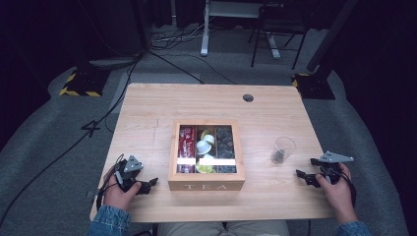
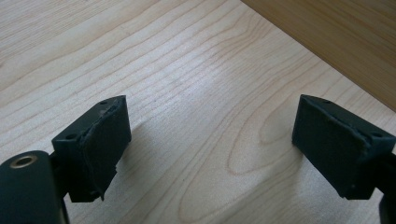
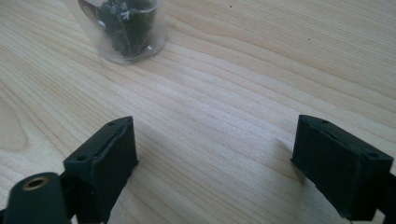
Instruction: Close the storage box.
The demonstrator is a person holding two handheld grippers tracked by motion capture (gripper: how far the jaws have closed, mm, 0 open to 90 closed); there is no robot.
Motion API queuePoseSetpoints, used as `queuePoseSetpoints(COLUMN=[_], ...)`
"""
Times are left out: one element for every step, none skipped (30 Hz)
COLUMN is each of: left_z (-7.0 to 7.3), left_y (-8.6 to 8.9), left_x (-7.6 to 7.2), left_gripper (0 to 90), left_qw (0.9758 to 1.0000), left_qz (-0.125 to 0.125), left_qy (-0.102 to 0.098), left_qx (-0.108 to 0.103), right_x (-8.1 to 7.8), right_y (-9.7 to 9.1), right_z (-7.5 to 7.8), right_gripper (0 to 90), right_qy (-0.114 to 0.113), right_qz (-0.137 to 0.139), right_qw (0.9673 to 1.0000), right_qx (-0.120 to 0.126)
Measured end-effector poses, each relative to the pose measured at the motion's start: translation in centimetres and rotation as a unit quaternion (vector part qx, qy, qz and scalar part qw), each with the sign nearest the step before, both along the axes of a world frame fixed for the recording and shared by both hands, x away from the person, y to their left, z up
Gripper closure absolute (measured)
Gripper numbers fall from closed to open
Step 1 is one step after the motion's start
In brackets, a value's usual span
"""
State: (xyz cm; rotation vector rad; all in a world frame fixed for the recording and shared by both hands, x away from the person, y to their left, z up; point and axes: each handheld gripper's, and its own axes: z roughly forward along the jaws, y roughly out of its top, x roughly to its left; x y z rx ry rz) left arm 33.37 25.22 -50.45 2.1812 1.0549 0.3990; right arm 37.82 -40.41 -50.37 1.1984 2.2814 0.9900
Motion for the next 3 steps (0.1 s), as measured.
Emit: queuePoseSetpoints(left_z=[-0.02, -0.03, -0.03], left_y=[-0.10, -0.13, -0.13], left_x=[-0.11, -0.15, -0.15], left_gripper=[11.7, 11.3, 11.0], left_qw=[1.0000, 0.9999, 0.9999], left_qz=[0.009, 0.013, 0.013], left_qy=[0.001, -0.001, -0.001], left_qx=[-0.001, 0.001, 0.001], right_x=[0.00, 0.00, 0.00], right_y=[0.01, 0.01, 0.01], right_z=[0.00, 0.00, 0.00], right_gripper=[12.9, 12.9, 12.8], right_qy=[0.000, 0.000, 0.000], right_qz=[0.000, 0.000, 0.000], right_qw=[1.0000, 1.0000, 1.0000], right_qx=[0.000, 0.000, 0.000])
